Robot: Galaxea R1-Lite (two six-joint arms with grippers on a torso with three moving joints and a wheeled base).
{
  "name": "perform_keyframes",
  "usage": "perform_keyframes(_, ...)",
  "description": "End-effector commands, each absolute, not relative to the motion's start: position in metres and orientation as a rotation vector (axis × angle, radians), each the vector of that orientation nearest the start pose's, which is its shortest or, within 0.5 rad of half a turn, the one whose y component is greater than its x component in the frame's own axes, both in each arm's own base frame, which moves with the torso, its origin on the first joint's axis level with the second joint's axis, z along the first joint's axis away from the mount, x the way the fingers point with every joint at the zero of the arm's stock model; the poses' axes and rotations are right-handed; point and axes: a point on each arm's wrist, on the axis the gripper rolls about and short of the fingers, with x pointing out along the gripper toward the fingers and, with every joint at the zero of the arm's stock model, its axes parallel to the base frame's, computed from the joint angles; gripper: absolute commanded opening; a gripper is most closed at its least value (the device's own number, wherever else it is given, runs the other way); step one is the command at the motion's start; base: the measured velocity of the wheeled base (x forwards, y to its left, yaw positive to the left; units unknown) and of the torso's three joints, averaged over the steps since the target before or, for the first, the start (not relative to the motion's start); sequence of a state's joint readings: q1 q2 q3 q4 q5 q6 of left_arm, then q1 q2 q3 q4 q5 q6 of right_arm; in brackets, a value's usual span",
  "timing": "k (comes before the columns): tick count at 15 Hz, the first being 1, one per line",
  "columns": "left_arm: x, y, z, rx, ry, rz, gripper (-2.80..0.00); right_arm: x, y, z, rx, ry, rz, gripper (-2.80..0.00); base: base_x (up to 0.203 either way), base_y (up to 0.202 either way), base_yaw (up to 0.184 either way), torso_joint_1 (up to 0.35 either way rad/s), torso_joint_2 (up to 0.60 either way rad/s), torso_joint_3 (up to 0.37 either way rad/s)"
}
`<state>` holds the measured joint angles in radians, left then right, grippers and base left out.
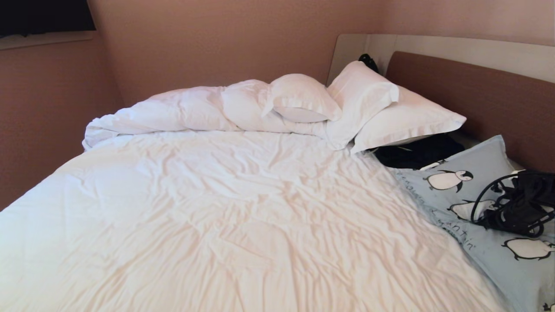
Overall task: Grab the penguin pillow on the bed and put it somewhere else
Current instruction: Pick up the pillow
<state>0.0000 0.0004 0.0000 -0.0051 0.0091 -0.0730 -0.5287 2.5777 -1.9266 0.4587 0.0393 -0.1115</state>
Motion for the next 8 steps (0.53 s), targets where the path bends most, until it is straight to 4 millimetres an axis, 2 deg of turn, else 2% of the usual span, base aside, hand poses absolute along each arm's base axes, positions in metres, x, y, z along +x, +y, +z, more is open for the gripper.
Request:
perform_keyframes(1, -0.023, 0.000, 0.075, -0.074, -0.003, 0.010, -2.80, 0.419, -0.244, 0.020, 0.218, 1.095, -0.372, -2.80, 0.000, 0.000, 0.000, 0.000, 0.00, 0.000)
perform_keyframes(4, -0.023, 0.000, 0.075, -0.074, -0.004, 0.009, -2.80, 0.418, -0.243, 0.032, 0.214, 1.072, -0.377, -2.80, 0.000, 0.000, 0.000, 0.000, 0.00, 0.000)
perform_keyframes(8, -0.023, 0.000, 0.075, -0.074, -0.003, 0.011, -2.80, 0.412, -0.238, 0.081, 0.241, 0.972, -0.353, -2.80, 0.000, 0.000, 0.000, 0.000, 0.00, 0.000)
